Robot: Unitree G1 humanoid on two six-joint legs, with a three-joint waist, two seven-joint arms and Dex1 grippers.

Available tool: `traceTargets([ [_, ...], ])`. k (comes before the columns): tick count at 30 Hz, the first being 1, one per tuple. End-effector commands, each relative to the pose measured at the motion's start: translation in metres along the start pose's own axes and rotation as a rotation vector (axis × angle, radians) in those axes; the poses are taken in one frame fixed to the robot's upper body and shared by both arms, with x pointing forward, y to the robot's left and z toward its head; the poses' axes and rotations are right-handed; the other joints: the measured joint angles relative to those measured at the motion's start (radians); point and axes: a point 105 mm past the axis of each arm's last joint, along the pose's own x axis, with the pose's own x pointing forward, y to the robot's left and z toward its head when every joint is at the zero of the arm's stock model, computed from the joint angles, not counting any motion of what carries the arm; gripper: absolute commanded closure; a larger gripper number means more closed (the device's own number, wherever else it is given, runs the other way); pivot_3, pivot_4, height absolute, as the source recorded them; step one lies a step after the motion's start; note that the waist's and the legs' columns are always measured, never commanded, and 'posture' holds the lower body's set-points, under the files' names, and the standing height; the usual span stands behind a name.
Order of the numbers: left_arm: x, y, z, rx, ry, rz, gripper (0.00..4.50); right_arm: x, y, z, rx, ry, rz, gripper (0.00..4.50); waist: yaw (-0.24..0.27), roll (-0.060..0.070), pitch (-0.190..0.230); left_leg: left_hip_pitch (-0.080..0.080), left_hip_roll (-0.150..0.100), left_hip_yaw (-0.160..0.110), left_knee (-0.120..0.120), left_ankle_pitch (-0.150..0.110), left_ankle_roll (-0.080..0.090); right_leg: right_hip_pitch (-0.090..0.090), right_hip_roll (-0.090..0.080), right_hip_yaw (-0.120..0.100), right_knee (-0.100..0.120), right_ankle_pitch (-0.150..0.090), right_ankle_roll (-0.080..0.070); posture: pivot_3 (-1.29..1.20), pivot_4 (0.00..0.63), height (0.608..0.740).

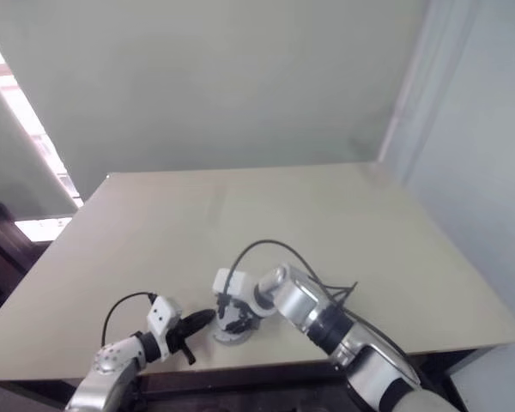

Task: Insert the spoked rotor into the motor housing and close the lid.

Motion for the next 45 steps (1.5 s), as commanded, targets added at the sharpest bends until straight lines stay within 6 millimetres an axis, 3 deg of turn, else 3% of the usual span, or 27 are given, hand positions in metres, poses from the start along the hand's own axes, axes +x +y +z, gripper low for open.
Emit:
traceTargets([
  [1,0.002,-0.010,-0.014,-0.012,0.062,-0.045,4.50,0.005,-0.002,-0.027,0.045,0.103,-0.024,1.21,0.000,0.000,0.000,0.000,0.000,0.000,0.000,0.000,0.000,0.000,0.000,0.000,0.000,0.000,0.000,0.00,0.000,0.740],
  [14,0.002,-0.011,-0.016,-0.007,0.067,-0.055,4.50,0.004,-0.006,-0.019,-0.005,0.076,-0.032,1.21,0.000,0.000,0.000,0.000,0.000,0.000,-0.002,0.000,0.000,0.000,0.000,0.000,-0.001,0.000,0.000,0.00,0.000,0.740],
  [18,0.002,-0.011,-0.016,-0.005,0.068,-0.056,4.50,0.004,-0.005,-0.018,-0.003,0.071,-0.031,0.02,0.000,0.001,0.000,0.000,0.000,0.000,-0.003,0.000,-0.001,-0.001,0.000,0.000,-0.002,0.000,0.000,0.00,0.000,0.740],
  [29,0.002,-0.011,-0.015,-0.001,0.066,-0.059,4.50,0.002,-0.005,-0.013,0.016,0.047,-0.030,0.02,0.000,0.001,-0.001,0.000,0.000,-0.001,-0.010,0.000,0.000,0.000,0.000,0.000,-0.009,0.000,0.000,0.00,0.000,0.740],
  [33,0.003,-0.011,-0.015,-0.001,0.067,-0.061,4.50,-0.006,-0.003,0.005,0.096,-0.064,0.004,0.02,0.000,0.001,0.000,0.000,0.000,-0.001,-0.010,0.000,0.000,0.000,0.000,0.000,-0.009,0.000,0.000,0.00,0.000,0.740],
  [39,0.005,-0.011,-0.013,0.004,0.065,-0.068,4.50,-0.034,-0.009,0.035,0.284,-0.240,0.084,0.02,0.005,0.001,0.000,-0.008,-0.002,-0.002,-0.011,0.000,0.001,-0.004,0.000,0.000,-0.012,0.001,0.002,0.00,0.000,0.740],
  [45,0.007,-0.009,-0.012,0.009,0.063,-0.074,4.50,-0.052,-0.031,0.029,0.487,-0.280,0.039,0.02,0.006,0.001,-0.001,-0.021,-0.003,-0.002,-0.010,0.001,0.001,-0.015,0.000,0.000,-0.012,0.003,0.003,0.00,0.000,0.740],
])
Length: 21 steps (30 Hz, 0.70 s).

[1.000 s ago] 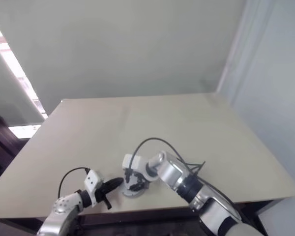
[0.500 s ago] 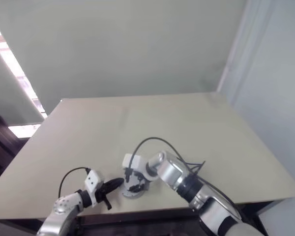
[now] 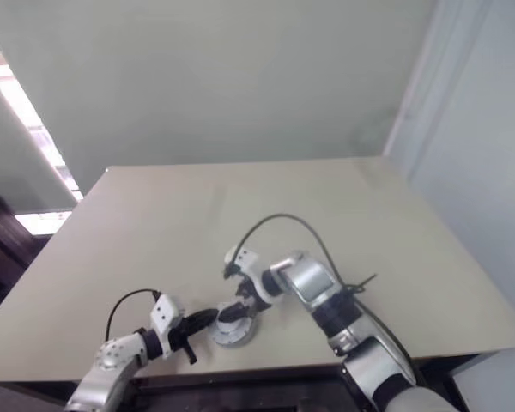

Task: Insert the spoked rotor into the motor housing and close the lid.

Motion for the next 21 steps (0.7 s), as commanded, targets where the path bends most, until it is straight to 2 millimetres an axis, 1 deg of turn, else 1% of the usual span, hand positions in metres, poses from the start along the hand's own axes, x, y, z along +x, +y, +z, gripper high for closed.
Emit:
traceTargets([
  [1,0.002,-0.008,-0.016,-0.021,0.068,-0.032,4.50,-0.015,-0.013,0.012,0.088,-0.054,-0.046,0.02,0.000,0.000,0.000,-0.001,0.000,0.000,0.000,0.000,0.000,-0.001,0.000,0.000,0.000,0.000,0.000,0.00,0.000,0.740],
  [6,0.004,-0.008,-0.013,-0.017,0.065,-0.040,4.50,-0.025,-0.036,0.006,0.246,-0.094,-0.130,0.02,0.000,0.000,0.000,-0.003,-0.001,0.000,0.000,0.000,0.000,-0.002,0.000,0.000,0.000,0.000,0.000,0.00,0.000,0.740],
  [11,0.005,-0.011,-0.009,-0.013,0.058,-0.052,4.50,-0.034,-0.052,-0.013,0.453,-0.087,-0.180,0.02,0.000,0.000,0.000,-0.003,-0.001,0.000,0.000,0.000,0.000,-0.001,0.000,0.000,0.000,0.000,0.000,0.00,0.000,0.740],
  [14,0.006,-0.011,-0.006,-0.010,0.052,-0.057,4.50,-0.040,-0.050,-0.024,0.572,-0.073,-0.149,0.02,-0.001,0.000,0.000,-0.003,-0.001,0.000,0.000,0.000,0.000,-0.001,0.000,0.000,0.000,0.000,0.000,0.00,0.000,0.740],
  [17,0.006,-0.012,-0.005,-0.009,0.052,-0.062,4.50,-0.043,-0.043,-0.034,0.663,-0.045,-0.100,0.02,-0.001,0.001,0.000,-0.003,-0.001,0.001,0.000,0.000,0.001,-0.001,0.000,0.001,0.000,0.000,0.000,0.00,0.000,0.740],
  [21,0.006,-0.013,-0.005,-0.009,0.053,-0.067,4.50,-0.039,-0.030,-0.054,0.783,0.012,-0.027,0.02,-0.001,0.001,-0.001,-0.003,-0.001,0.001,0.000,0.000,0.001,-0.001,0.000,0.001,0.000,0.000,0.000,0.00,0.000,0.740],
])
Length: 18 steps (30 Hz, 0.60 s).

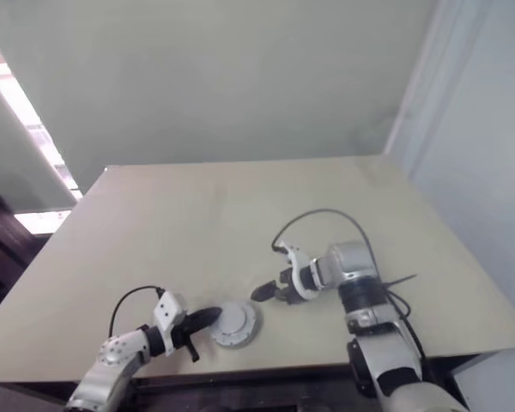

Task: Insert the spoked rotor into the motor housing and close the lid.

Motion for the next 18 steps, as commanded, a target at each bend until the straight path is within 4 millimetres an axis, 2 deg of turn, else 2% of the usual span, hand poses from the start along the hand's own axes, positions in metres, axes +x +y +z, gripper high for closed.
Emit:
traceTargets([
  [1,0.003,-0.010,-0.010,-0.010,0.051,-0.047,4.50,0.002,0.007,-0.014,0.079,0.044,0.075,0.02,0.000,0.000,0.000,0.000,0.000,0.000,0.000,0.000,0.000,0.000,0.000,0.000,0.000,0.000,0.000,0.00,0.000,0.740],
  [5,0.003,-0.011,-0.010,-0.013,0.050,-0.047,4.50,0.014,0.007,-0.031,0.148,0.091,0.128,0.02,-0.001,0.001,-0.001,0.000,0.000,0.001,0.001,0.000,0.000,0.000,0.000,0.001,0.001,0.000,0.000,0.00,0.000,0.740],
  [8,0.002,-0.012,-0.011,-0.015,0.050,-0.046,4.50,0.020,0.010,-0.038,0.185,0.099,0.173,0.02,-0.001,0.001,-0.002,0.001,0.000,0.001,0.001,0.000,0.000,0.001,0.000,0.001,0.001,0.000,0.000,0.00,0.000,0.740],
  [18,-0.002,-0.011,-0.012,-0.018,0.057,-0.032,4.50,0.042,0.034,-0.036,0.304,0.059,0.308,0.02,-0.005,0.002,-0.004,0.002,0.001,0.001,0.001,0.000,0.000,0.001,0.001,0.001,0.002,0.000,0.000,0.00,0.000,0.740],
])
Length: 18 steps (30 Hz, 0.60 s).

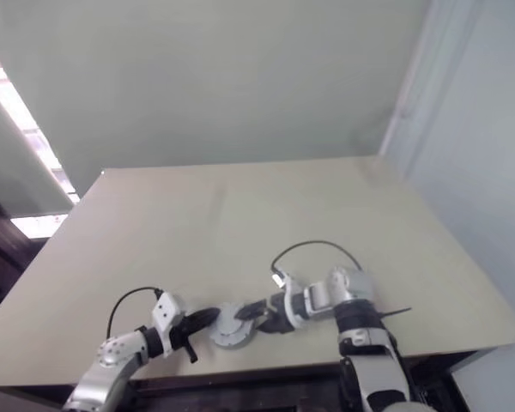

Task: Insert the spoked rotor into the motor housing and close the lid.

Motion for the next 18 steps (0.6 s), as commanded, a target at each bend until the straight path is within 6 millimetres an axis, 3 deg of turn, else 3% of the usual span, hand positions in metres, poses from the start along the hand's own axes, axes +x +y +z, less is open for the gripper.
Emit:
traceTargets([
  [1,0.001,-0.011,-0.010,-0.010,0.043,-0.040,4.50,0.007,0.014,0.000,0.008,-0.005,0.068,0.02,0.000,0.000,0.000,0.000,0.000,0.000,0.000,0.000,0.000,0.000,0.000,0.000,0.000,0.000,0.000,0.00,0.000,0.740],
  [18,-0.001,-0.009,-0.010,-0.013,0.047,-0.029,4.50,0.019,0.023,0.001,0.063,-0.063,0.112,0.02,-0.005,0.000,-0.001,0.002,0.002,0.001,0.000,0.000,0.000,0.001,0.003,0.001,0.002,0.000,-0.001,0.00,0.000,0.740],
])
